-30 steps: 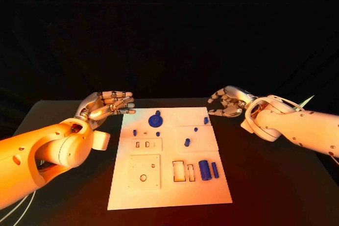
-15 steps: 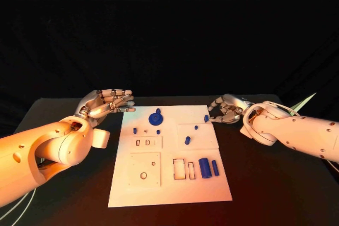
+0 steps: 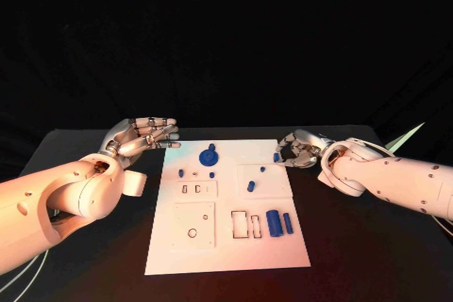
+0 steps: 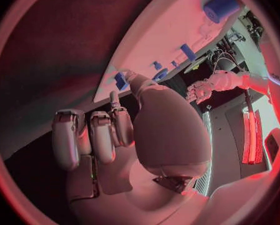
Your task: Assemble the parts on the task board
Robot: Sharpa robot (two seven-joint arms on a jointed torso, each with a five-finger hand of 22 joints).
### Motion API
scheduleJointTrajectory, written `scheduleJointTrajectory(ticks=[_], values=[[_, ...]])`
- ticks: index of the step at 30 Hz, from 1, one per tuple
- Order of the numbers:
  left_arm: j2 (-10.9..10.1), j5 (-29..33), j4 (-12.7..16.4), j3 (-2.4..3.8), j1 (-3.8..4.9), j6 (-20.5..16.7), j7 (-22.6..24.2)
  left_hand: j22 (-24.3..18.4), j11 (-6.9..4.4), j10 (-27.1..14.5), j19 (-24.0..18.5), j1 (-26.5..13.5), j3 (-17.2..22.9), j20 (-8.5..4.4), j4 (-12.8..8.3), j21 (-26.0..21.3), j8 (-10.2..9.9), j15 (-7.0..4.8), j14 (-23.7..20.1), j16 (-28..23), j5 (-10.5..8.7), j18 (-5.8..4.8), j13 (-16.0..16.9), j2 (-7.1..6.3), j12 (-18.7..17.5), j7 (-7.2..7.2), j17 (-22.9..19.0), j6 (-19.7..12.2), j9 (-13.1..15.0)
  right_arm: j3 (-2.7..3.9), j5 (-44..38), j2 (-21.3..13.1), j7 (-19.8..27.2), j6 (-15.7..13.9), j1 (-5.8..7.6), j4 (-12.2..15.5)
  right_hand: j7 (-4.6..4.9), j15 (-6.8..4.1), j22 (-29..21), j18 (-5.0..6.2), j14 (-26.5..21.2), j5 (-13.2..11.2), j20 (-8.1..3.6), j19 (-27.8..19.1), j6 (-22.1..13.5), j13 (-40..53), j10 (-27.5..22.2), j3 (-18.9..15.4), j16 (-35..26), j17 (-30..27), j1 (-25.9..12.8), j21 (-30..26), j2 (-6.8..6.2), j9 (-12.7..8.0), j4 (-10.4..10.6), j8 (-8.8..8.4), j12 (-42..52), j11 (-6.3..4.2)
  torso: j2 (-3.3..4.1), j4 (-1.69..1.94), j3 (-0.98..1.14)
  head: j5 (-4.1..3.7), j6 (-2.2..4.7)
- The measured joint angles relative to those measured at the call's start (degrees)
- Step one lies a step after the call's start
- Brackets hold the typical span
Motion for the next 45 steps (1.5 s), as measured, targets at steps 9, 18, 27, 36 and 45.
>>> scheduleJointTrajectory(ticks=[9,18,27,36,45], values=[[-0.04,0.0,0.0,0.0,0.0,-0.01,-0.03,0.0,0.0,0.0,-0.01,0.0,0.0,0.0,0.0,0.0,0.0,0.0,-0.01,0.0,0.0,0.0,0.0,0.0,0.0,0.0,0.01,0.0,0.0,0.02,0.09,0.54,-0.14,0.31,-0.01,-0.33,-0.55,-0.02,0.0,0.0,-0.01,0.0,-0.02,0.0,1.78,0.0,0.61,0.66,0.0,0.0,1.49,0.67,1.51,0.02,-0.6,0.13,0.44,-0.41,0.0,-0.02,0.01,0.05,-0.08],[-0.07,0.0,-0.02,0.0,0.0,-0.02,-0.09,0.0,0.0,0.0,-0.01,0.0,0.0,0.01,0.0,0.0,0.0,0.0,-0.01,0.0,0.0,0.0,0.0,0.0,0.0,0.0,0.03,0.0,0.0,0.0,0.1,0.92,-0.28,0.5,-0.05,-0.82,-1.07,-0.54,0.0,-0.01,-0.5,0.0,-0.25,0.21,3.14,0.0,0.89,3.92,0.0,0.0,2.24,1.31,3.47,0.02,-1.61,0.14,1.1,-0.75,-0.03,0.0,0.01,-0.04,-0.1],[-0.09,0.0,-0.05,0.0,0.0,-0.02,-0.15,0.0,0.0,0.0,-0.02,0.0,0.0,0.02,0.0,0.0,0.0,0.0,-0.01,0.0,0.0,0.0,0.0,0.0,0.0,0.0,0.04,0.0,0.0,0.0,0.1,1.38,-0.57,0.64,-0.07,-0.99,-1.08,-0.54,0.0,-0.01,-0.5,0.0,-0.25,0.21,3.12,0.0,0.9,3.93,0.0,0.0,2.24,1.34,3.47,0.02,-1.62,0.14,1.1,-0.75,-0.05,0.0,0.01,0.02,-0.04],[-0.16,0.0,-0.05,0.0,0.0,-0.02,-0.24,0.0,0.0,0.0,-0.03,0.0,0.0,0.02,0.0,0.0,0.0,0.0,-0.01,0.0,0.0,0.0,0.0,0.0,0.0,0.0,0.05,0.0,0.0,0.0,0.08,1.46,-0.94,0.34,-0.09,-1.11,-0.62,-0.53,0.0,-0.01,-0.49,0.0,-0.25,0.21,2.66,0.0,0.91,4.71,0.0,0.0,2.03,1.35,3.26,0.01,-2.39,0.13,1.1,-0.72,-0.03,-0.04,0.01,0.03,-0.03],[-0.18,0.0,-0.04,0.0,0.0,-0.04,-0.32,0.0,0.0,0.0,-0.2,0.0,0.0,0.19,0.0,0.0,0.0,0.0,-0.01,0.0,0.0,0.0,0.0,0.0,0.0,0.0,0.06,0.0,0.0,0.0,0.06,1.66,-1.11,-0.44,-0.09,-1.31,-0.05,-0.27,0.0,-0.01,-0.26,0.0,-0.24,0.21,2.06,0.0,0.9,5.09,0.0,0.0,0.8,1.34,2.03,-0.09,-2.02,0.11,1.09,-0.71,-0.03,-0.04,0.05,-0.07,-0.04]])
